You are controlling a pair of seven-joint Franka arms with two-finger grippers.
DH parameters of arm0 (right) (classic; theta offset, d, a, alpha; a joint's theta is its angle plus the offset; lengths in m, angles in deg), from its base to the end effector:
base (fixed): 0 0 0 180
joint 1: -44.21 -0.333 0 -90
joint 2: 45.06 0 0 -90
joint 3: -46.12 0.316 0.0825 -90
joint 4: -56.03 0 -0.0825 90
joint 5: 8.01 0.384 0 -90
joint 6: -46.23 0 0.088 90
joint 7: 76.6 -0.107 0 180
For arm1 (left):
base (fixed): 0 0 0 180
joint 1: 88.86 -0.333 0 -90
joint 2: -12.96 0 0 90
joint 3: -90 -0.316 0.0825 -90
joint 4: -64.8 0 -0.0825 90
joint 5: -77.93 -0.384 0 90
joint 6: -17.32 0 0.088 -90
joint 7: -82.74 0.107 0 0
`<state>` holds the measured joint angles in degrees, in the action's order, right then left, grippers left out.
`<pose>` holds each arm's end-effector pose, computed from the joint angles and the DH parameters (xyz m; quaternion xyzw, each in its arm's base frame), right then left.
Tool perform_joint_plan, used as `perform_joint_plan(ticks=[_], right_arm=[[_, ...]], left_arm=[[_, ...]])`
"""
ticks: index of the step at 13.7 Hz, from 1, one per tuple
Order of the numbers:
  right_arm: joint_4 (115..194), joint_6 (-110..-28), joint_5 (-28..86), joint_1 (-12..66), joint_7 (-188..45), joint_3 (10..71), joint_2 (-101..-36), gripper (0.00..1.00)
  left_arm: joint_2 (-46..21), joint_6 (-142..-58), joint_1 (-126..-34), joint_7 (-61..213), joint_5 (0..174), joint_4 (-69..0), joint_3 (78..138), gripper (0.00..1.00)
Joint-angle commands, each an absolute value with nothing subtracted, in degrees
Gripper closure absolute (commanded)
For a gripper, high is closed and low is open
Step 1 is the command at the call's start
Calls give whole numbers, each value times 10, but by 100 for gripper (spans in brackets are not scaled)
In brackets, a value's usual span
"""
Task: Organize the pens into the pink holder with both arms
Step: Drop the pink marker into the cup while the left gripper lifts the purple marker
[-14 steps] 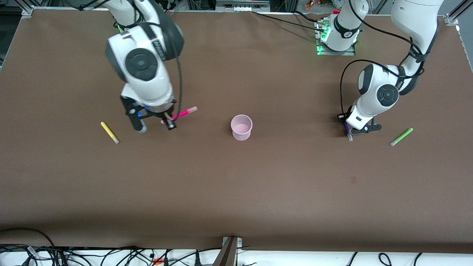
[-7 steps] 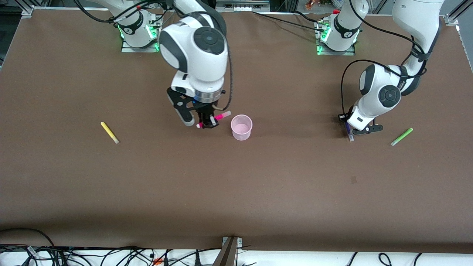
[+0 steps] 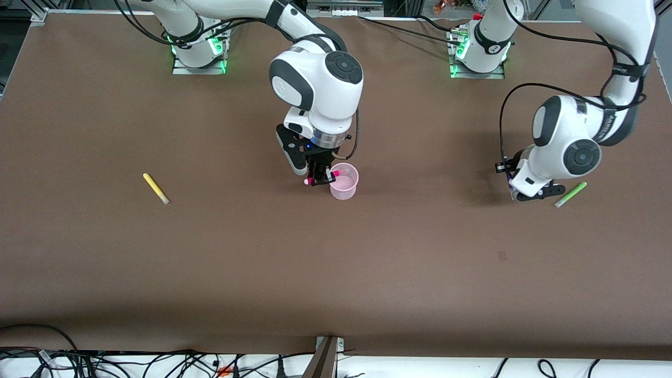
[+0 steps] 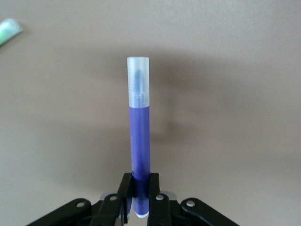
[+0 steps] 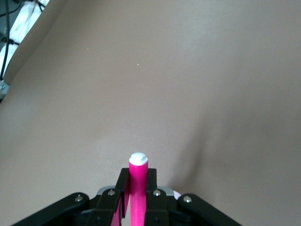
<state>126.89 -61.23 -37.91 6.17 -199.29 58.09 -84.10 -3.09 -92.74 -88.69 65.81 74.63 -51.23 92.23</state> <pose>0.5321 0.5141 0.3748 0.8261 -0.5336 0.1795 0.0256 0.5482 -0.0186 0.2857 -0.9754 -0.1091 0.1848 0.0510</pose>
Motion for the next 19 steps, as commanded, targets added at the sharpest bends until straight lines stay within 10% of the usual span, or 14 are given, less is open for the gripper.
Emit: perform_joint_plan(ticks=[1,19], right_arm=[[1252,-604,-404,30,-2035,558,-863,100],[1271,-589,-463,-63,-2103,495,-905,100]], left_arm=[[-38,-835,-885,647,765,-438,924,100],[-44,-466,-926,560,972,-204,917,100]])
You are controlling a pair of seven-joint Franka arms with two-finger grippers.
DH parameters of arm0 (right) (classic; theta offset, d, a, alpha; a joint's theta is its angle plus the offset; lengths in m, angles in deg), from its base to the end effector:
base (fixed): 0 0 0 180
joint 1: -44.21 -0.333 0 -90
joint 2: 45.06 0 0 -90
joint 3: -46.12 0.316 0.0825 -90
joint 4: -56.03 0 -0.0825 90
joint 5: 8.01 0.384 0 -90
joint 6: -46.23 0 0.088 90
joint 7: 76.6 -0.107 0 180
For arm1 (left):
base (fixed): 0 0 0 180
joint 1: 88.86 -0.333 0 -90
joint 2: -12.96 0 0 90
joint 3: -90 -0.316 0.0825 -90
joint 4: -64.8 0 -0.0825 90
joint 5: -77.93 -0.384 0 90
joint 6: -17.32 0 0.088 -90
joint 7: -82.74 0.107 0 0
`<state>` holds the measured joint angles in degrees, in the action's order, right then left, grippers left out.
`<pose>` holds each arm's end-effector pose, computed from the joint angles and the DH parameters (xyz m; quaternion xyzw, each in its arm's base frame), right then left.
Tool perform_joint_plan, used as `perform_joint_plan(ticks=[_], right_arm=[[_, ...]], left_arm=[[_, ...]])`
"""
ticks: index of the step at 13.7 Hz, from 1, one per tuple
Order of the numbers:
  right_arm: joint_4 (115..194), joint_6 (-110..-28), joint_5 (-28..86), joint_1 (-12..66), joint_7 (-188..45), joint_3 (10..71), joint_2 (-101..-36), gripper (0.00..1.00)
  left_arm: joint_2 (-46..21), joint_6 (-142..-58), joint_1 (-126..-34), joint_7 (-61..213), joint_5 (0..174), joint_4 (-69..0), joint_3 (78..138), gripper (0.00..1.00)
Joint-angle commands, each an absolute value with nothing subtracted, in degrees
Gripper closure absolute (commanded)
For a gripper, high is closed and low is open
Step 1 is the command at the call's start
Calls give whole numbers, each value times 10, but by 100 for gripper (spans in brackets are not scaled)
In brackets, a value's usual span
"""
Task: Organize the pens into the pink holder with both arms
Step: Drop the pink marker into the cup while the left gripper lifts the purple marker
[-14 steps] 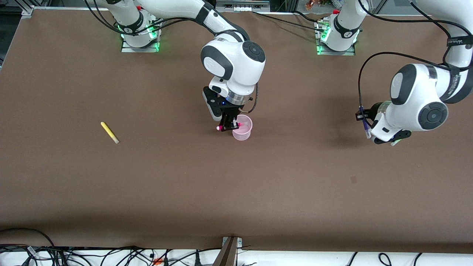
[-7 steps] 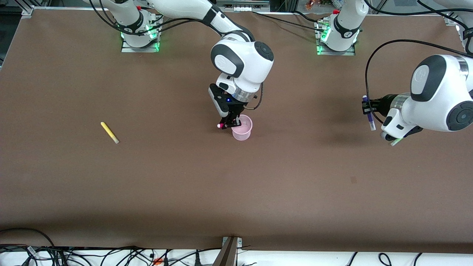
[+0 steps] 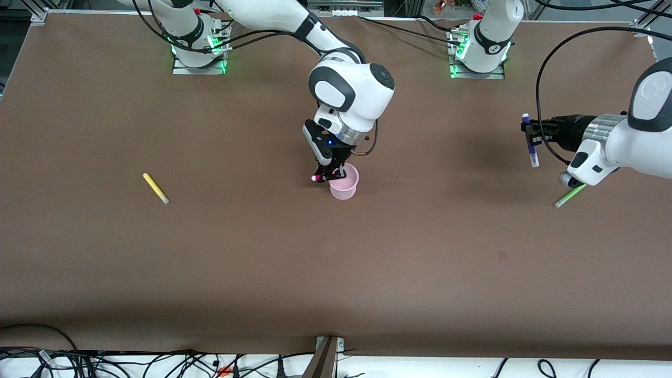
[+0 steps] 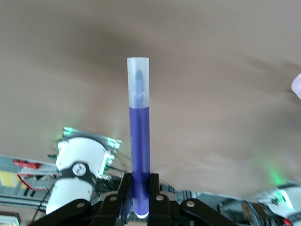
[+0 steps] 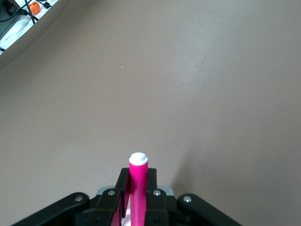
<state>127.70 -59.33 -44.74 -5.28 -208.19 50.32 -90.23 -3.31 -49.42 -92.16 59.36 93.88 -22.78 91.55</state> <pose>0.4836 0.5549 0.2880 0.8077 -0.5168 0.2722 0.0801 0.5680 -0.0176 0.4683 0.9185 0.1923 -0.3360 0.0804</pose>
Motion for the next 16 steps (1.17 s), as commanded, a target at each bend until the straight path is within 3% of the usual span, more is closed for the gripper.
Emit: perform_joint_plan(ticks=[1,7,8,9,11,12,16], right_arm=[[1270,-590,-464,-63,-2103,495,-905,100],[1268,-592,-480,-64,-2102,492,-904,100],[1268,-592,-480,-63,-2098,492,-903,77],[1268,-591,-482,-64,-2098,492,-903,45],[1268,-586,-482,-63,-2090,490,-899,9],[1268,-584,-482,-63,-2084,489,-897,1],[1237,-523,-443,-41,-1950,488,-859,1]], left_arm=[[-44,-459,-926,538,994,-204,915,100],[-87,-456,-932,378,1145,-205,914,100],[-91,-457,-944,374,1161,-205,914,100],[-96,-456,-951,374,1174,-205,914,100],[-103,-454,-963,373,1193,-207,914,100],[-107,-453,-965,372,1199,-207,914,100],[-119,-455,-966,339,1255,-212,915,100]])
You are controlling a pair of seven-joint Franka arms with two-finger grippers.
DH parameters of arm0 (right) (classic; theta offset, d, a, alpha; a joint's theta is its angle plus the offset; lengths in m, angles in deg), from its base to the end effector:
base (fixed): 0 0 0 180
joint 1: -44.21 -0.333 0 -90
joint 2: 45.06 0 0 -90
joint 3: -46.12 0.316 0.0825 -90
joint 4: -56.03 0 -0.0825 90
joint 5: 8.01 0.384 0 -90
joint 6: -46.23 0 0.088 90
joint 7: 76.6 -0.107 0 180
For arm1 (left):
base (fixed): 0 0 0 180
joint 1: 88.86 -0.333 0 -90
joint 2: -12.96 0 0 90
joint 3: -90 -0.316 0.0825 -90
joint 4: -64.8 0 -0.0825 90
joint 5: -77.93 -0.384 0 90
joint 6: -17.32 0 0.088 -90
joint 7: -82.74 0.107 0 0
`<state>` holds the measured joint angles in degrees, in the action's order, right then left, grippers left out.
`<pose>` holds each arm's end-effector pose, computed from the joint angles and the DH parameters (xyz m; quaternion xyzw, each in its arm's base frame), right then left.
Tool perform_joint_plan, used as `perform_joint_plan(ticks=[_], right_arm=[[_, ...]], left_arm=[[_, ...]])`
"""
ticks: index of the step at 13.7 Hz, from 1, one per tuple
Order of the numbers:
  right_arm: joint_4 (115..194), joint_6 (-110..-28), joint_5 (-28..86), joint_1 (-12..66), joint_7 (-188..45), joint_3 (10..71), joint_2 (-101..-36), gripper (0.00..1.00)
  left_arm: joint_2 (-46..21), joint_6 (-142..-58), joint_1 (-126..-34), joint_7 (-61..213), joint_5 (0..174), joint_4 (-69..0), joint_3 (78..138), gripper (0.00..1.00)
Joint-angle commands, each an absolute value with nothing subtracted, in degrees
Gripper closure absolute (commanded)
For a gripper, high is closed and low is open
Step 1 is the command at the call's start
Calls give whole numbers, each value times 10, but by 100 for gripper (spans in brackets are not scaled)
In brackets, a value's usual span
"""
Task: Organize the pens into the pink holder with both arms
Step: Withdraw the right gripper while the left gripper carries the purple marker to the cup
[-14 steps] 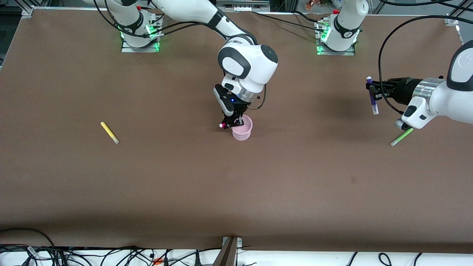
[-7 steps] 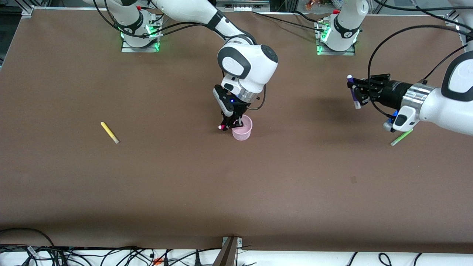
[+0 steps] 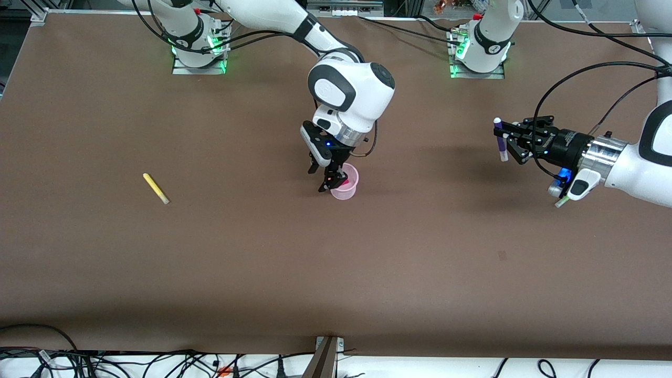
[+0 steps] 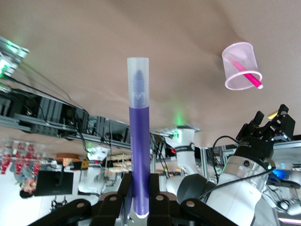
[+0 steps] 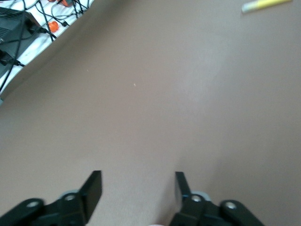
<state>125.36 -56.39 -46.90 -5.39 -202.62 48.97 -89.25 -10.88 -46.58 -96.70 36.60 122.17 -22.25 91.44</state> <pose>0.4996 0.5459 0.3187 0.8154 -0.4872 0.2984 0.0936 0.5935 -0.0258 0.4282 0.7682 0.3590 -0.4763 0.2328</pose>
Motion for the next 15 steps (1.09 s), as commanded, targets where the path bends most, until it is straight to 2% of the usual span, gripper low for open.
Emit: perform_joint_plan(ticks=[1,5,9,13,15], right_arm=[[1231,-506,-393,-13,-1874,489,-837,1],[1234,-455,-209,128,-1533,489,-726,1],[1235,-367,-119,253,-1219,474,-670,1],[1244,-299,-26,299,-909,370,-647,0],[1320,-321,-26,299,-842,347,-613,0]], left_arm=[[-124,-458,-966,335,1283,-215,915,100],[-153,-478,-950,325,1340,-215,922,100],[-180,-539,-894,326,1419,-254,925,100],[-214,-636,-807,333,1485,-269,925,100],[-232,-689,-775,334,1501,-269,925,100]])
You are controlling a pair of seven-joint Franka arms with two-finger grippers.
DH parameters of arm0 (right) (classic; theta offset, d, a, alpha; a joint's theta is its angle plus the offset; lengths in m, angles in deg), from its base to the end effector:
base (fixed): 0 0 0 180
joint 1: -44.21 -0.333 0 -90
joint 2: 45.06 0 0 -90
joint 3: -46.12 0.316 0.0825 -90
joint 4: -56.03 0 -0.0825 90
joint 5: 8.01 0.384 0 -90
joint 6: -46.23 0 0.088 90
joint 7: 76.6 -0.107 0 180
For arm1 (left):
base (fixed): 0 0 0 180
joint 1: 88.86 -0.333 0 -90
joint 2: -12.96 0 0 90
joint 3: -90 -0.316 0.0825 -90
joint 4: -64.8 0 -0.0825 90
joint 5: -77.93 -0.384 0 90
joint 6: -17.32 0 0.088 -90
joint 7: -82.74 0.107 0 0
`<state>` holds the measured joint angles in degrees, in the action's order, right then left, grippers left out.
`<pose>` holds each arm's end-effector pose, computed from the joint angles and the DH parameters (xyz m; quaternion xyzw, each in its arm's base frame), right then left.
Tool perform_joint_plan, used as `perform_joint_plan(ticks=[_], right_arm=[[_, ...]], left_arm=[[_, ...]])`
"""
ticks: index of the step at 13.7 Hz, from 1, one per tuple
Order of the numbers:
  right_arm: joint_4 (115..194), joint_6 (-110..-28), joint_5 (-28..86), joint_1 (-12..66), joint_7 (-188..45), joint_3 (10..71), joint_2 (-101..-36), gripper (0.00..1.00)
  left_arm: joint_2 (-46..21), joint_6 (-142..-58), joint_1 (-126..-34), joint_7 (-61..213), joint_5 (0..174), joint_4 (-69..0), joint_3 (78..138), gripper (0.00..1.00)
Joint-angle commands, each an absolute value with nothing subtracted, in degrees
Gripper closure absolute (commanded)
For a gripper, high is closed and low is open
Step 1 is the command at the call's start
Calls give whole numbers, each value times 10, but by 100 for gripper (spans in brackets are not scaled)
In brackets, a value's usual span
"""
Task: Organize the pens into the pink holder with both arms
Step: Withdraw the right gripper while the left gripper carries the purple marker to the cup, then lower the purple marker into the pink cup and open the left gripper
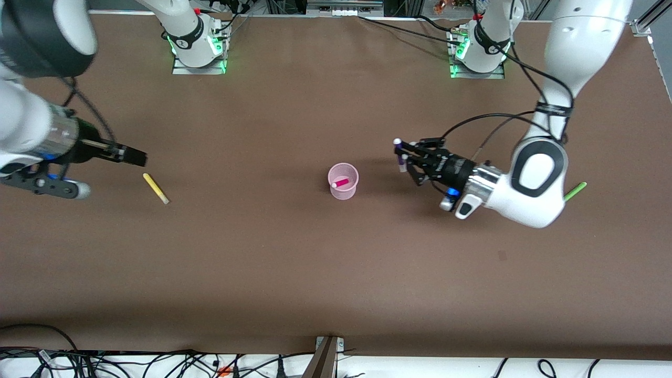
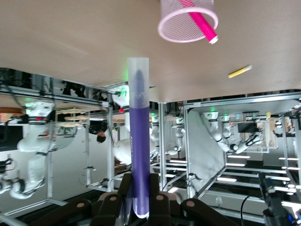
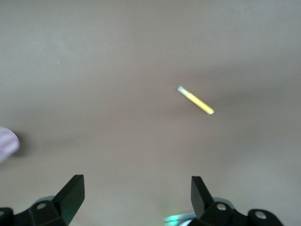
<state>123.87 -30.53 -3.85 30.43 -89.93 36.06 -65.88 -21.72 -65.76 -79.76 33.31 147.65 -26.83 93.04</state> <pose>0.6306 0.0720 0.5702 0.9919 -0.0762 -0.1007 0.0105 0.6067 -0.2371 0.3120 0.6683 0.3772 -0.5486 0.3318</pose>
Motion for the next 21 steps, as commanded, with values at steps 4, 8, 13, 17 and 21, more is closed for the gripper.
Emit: perform_joint_plan(ticks=[4,8,13,17,21], right_arm=[[1494,-470,-32,298,-837,346,-526,0],[1490,-471,-40,301,-836,344,-535,0],[1488,-475,-100,299,-844,346,-538,0],[1488,-475,-100,298,-844,347,-538,0],[1487,-476,-100,298,-844,347,-538,0]], left_arm=[[-253,-772,-724,339,1538,-269,925,100],[-255,-782,-701,340,1589,-268,925,100],[-276,-852,-664,365,1590,-270,926,100],[-275,-852,-663,365,1590,-277,926,100],[-269,-846,-664,360,1587,-283,927,0]])
